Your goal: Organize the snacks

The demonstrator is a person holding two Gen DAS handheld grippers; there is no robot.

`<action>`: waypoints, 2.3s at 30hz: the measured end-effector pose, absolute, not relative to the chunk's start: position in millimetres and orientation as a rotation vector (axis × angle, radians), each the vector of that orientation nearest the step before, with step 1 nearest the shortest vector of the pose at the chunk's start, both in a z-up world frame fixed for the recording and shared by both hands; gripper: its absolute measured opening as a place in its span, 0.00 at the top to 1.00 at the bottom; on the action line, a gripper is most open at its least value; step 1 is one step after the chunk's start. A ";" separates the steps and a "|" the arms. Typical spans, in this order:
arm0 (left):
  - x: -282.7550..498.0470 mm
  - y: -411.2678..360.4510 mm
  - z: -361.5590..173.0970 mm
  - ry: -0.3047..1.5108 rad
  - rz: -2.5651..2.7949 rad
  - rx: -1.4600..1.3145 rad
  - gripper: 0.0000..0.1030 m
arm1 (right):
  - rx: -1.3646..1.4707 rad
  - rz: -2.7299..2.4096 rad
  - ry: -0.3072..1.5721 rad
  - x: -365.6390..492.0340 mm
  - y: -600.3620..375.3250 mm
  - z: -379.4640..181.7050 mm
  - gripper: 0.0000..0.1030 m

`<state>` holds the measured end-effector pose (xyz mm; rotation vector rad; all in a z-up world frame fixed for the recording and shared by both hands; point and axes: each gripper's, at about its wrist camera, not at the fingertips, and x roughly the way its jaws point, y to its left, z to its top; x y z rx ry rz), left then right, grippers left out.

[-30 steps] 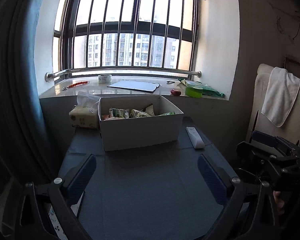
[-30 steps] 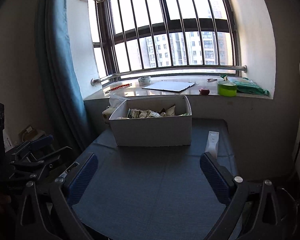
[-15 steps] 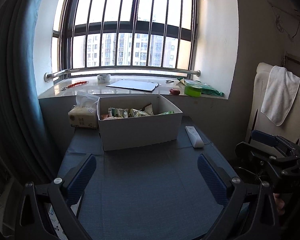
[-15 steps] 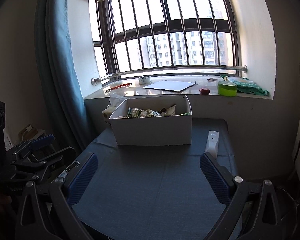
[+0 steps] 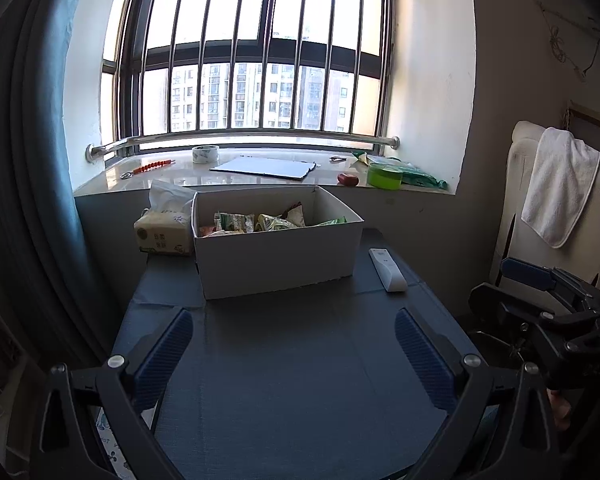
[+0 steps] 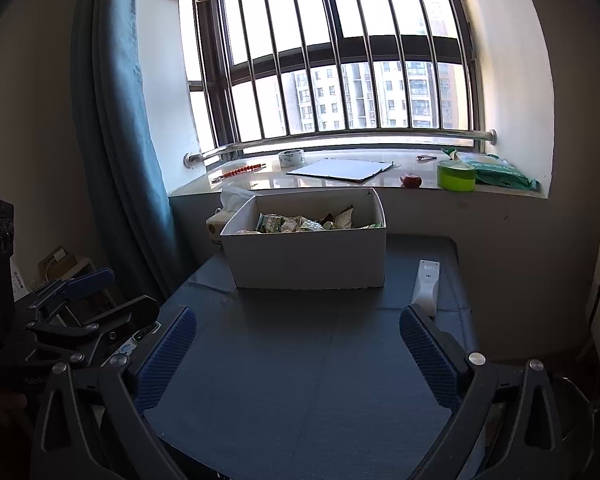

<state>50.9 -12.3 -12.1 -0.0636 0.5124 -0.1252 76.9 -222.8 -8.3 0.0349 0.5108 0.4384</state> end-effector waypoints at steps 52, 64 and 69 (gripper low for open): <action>50.8 -14.9 -14.5 0.517 -0.137 -0.059 0.00 | 0.021 0.446 0.520 75.5 -217.2 -12.0 0.00; 50.0 -16.4 -15.3 0.525 -0.148 -0.064 0.00 | 0.015 0.454 0.530 75.4 -214.7 -13.2 0.00; 49.2 -14.3 -13.8 0.523 -0.153 -0.074 0.00 | 0.016 0.451 0.533 74.4 -214.2 -14.3 0.00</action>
